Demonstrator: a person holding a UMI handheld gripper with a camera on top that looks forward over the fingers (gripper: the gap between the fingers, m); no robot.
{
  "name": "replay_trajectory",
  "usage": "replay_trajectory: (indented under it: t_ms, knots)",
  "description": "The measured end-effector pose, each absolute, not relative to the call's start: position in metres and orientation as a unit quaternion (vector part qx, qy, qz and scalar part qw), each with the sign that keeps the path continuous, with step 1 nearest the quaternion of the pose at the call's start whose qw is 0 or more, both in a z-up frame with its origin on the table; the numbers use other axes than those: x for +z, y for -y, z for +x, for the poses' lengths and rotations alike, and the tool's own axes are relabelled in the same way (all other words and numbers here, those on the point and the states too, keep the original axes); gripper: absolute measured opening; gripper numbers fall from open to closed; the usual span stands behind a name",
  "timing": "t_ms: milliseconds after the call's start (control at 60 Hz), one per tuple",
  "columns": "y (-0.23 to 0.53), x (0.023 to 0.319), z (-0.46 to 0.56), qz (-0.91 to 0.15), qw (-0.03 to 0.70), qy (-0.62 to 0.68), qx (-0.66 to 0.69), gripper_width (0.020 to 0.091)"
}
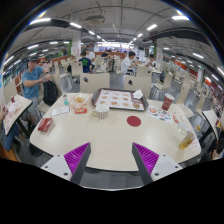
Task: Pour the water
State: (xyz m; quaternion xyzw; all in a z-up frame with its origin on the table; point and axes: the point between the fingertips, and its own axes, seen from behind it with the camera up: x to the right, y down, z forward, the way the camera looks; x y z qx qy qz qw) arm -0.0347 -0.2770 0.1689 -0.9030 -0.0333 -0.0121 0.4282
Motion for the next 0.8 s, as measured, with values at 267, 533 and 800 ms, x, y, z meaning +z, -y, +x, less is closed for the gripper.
replay_trajectory:
  t_ms: [267,533,800]
  knots:
    - [0.275,0.137,0.065,-0.904,0.425,0.022,-0.024,0.0848]
    - [0.288,0.087,0.234,-0.903,0.427,-0.003,-0.057,0.0849]
    - [0.239,0.059,0.363,-0.886,0.455,-0.048,-0.074,0.0845]
